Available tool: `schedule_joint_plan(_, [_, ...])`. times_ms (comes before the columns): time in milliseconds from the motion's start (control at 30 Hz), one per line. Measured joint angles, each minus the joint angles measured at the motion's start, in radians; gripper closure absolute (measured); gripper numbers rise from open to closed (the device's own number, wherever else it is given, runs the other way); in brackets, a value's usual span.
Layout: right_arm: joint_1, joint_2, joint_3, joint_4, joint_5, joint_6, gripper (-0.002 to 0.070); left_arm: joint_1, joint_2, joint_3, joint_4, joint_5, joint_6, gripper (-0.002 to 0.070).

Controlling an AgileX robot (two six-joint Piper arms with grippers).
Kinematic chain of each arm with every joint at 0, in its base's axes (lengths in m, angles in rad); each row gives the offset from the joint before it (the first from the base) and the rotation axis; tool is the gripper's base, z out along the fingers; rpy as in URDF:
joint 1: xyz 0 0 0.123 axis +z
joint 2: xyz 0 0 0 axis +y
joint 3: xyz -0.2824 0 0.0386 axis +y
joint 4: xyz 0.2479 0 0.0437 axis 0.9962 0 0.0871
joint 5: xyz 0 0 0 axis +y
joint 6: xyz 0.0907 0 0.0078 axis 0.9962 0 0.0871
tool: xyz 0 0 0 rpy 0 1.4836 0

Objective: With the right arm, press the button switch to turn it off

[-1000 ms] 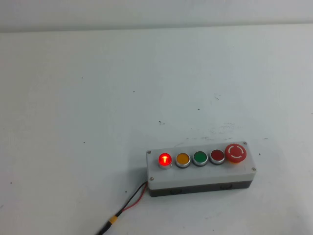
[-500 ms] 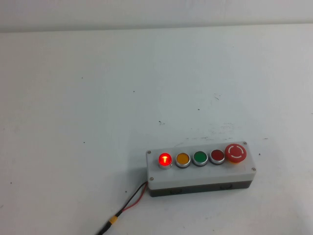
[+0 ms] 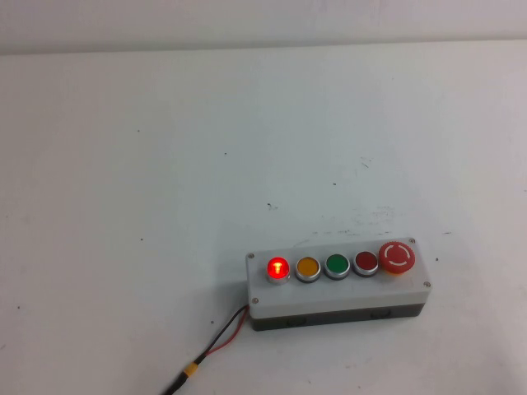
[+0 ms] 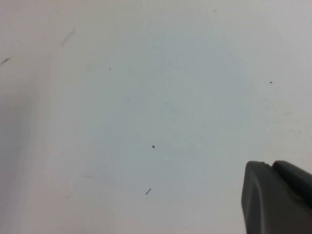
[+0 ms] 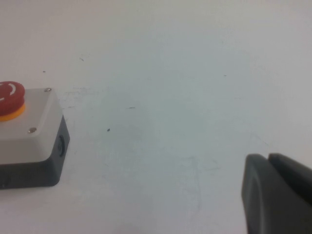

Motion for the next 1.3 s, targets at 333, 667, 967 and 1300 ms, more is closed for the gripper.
schedule_joint_plan(333, [0.0, 0.0, 0.0, 0.141, -0.133, 0.0, 0.0692, 0.0, 0.0, 0.0, 0.0, 0.0, 0.0, 0.0677])
schedule_joint_plan(667, [0.0, 0.0, 0.0, 0.417, -0.237, 0.0, 0.0692, 0.0, 0.0, 0.0, 0.0, 0.0, 0.0, 0.0677])
schedule_joint_plan(967, [0.0, 0.0, 0.0, 0.583, -0.282, 0.0, 0.0692, 0.0, 0.0, 0.0, 0.0, 0.0, 0.0, 0.0677])
schedule_joint_plan(1300, [0.0, 0.167, -0.233, 0.539, 0.073, 0.0, 0.0692, 0.0, 0.0, 0.0, 0.0, 0.0, 0.0, 0.0677])
